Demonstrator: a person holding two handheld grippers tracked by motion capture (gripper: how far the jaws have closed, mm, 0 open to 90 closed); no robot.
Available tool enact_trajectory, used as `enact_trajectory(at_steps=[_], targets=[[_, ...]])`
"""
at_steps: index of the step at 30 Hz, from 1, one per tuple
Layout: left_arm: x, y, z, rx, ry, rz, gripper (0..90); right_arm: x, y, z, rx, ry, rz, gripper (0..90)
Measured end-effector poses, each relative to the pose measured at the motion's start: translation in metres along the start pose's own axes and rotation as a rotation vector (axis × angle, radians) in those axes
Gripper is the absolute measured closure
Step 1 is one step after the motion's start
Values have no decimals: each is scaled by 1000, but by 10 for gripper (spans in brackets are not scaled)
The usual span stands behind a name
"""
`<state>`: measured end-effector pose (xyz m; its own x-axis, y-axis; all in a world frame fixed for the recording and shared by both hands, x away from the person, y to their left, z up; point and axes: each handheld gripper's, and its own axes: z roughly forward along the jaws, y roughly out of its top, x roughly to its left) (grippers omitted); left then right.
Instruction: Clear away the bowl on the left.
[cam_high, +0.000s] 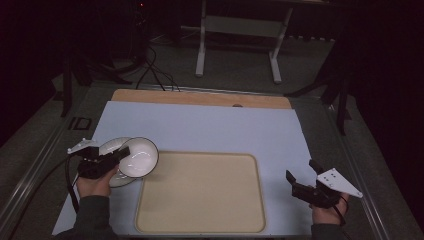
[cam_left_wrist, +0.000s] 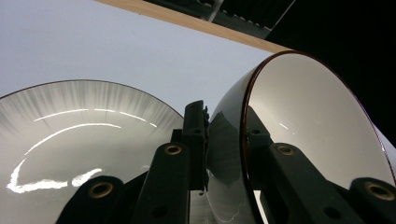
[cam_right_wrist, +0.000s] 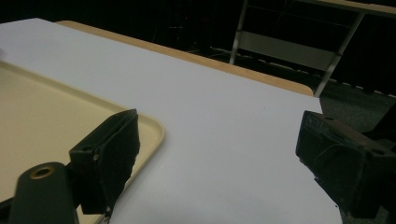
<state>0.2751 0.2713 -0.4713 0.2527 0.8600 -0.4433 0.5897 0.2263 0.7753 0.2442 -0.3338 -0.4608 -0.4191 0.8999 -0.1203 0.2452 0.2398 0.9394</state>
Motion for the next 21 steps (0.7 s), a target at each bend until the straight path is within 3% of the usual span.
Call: enact_trajectory(at_steps=[21], targets=[[-10,-2,6,9,-26,18,777,0,0,0,0,-1,-2,132]])
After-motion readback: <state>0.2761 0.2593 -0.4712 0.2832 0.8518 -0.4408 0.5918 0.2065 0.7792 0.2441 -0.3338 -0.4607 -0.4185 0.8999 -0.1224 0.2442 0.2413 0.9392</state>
